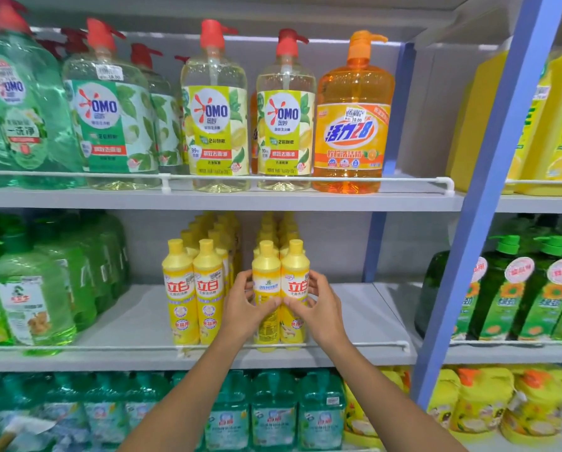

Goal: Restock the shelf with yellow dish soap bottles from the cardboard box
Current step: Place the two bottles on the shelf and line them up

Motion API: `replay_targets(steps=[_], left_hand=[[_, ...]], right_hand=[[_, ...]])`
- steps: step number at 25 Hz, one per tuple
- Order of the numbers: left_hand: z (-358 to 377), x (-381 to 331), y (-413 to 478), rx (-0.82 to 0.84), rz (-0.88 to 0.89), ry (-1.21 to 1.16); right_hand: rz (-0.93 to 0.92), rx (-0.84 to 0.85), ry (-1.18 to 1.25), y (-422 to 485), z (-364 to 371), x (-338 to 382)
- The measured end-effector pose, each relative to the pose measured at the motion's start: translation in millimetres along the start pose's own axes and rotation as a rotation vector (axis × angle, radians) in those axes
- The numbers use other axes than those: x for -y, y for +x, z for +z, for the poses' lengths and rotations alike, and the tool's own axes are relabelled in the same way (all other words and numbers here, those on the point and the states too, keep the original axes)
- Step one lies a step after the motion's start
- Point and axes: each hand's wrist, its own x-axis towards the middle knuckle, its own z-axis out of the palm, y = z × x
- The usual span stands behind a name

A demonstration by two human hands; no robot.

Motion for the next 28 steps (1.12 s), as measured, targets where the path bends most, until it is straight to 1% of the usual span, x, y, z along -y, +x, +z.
replay_targets(steps=[3,6,9,13,15,18,20,22,26,28], left_hand=[[-4,8,-9,0.101,-0.064,-0.046],[-11,16,-10,0.197,-0.077,-0.029],[-13,19,-6,0.202,-0.072,0.009],[-7,23,-8,0.138,-0.042,0.059],[-6,19,-10,0.151,-0.058,0.023],[-16,15,-8,0.273,-0.099,-0.029],[-25,20,-4,0.334,-0.084,-0.031],[-25,24,-3,0.304,-0.085,-0.07],[-7,23,-6,0.127,-0.087,-0.007],[-6,24,-6,0.154,-0.078,-0.019]], right_hand=[[0.031,0.024,-0.005,-13,4,-19],[0.083,0.065,0.016,-19,5,-32],[0.103,0.076,0.034,-17,5,-37],[0.104,0.08,0.05,-16,5,-39],[0.101,0.082,0.055,-16,5,-39],[0.101,0.093,0.046,-16,5,-37],[0.101,0.098,0.045,-15,5,-37],[0.103,0.095,0.043,-16,5,-37],[0.106,0.094,0.052,-16,4,-36],[0.109,0.094,0.051,-17,4,-35]])
